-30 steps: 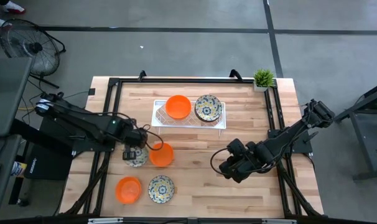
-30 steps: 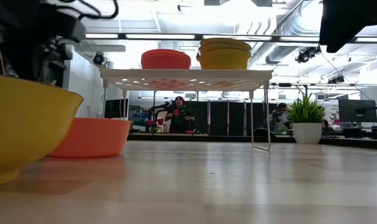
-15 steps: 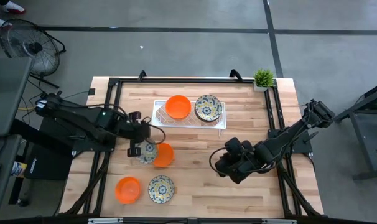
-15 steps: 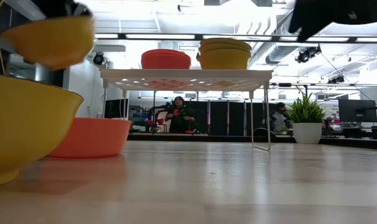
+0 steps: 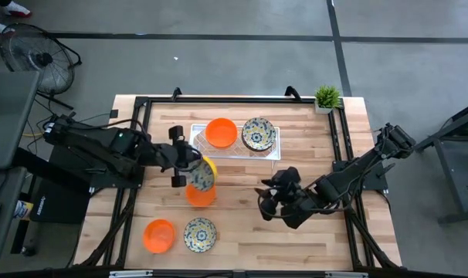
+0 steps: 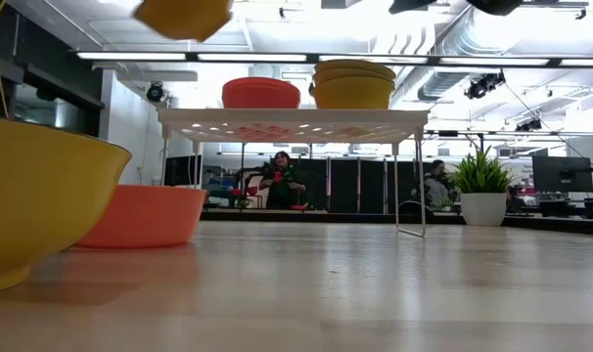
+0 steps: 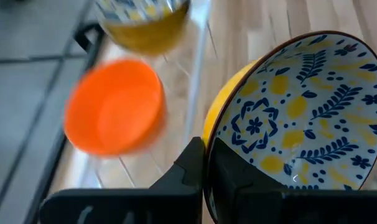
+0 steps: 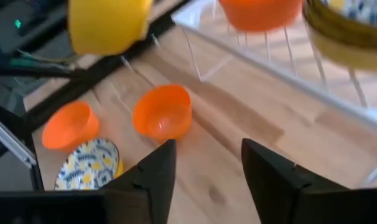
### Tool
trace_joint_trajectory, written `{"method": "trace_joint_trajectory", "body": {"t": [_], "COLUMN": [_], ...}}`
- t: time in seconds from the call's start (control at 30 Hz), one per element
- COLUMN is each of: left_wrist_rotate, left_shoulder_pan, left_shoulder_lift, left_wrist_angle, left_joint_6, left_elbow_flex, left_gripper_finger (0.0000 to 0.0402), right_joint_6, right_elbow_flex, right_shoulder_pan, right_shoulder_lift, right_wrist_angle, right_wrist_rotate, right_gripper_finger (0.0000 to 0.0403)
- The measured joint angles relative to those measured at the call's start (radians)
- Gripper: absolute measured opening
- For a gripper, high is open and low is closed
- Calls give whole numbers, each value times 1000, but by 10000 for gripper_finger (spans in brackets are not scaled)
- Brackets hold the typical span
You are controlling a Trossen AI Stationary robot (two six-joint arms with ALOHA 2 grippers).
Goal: Pick & Place Mini bowls
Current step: Stack the yellow patterned bowl on top of the other yellow patterned bowls on the shelf
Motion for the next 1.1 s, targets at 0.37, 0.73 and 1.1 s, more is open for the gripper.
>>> {"method": "trace_joint_trajectory", "body": {"t": [0.37, 0.73, 1.1], "left_wrist_rotate": [-252, -434, -475], "left_shoulder_pan": [0, 0, 0], "left_shoulder_lift": [24, 84, 116], "left_wrist_angle": [291, 476, 594], "left_joint_6": [232, 470, 651], "left_elbow_flex": [1, 1, 3], "left_gripper_finger": [2, 2, 1], "right_joint_6": [-450, -772, -925], "right_elbow_flex": [0, 0, 25], "right_shoulder_pan": [-31, -118, -182], "right_shoulder_lift": [0, 1, 1], "right_wrist_angle": [323, 555, 659], "right_wrist_rotate": [126, 207, 167], "right_gripper_finger": [235, 237, 237]}}
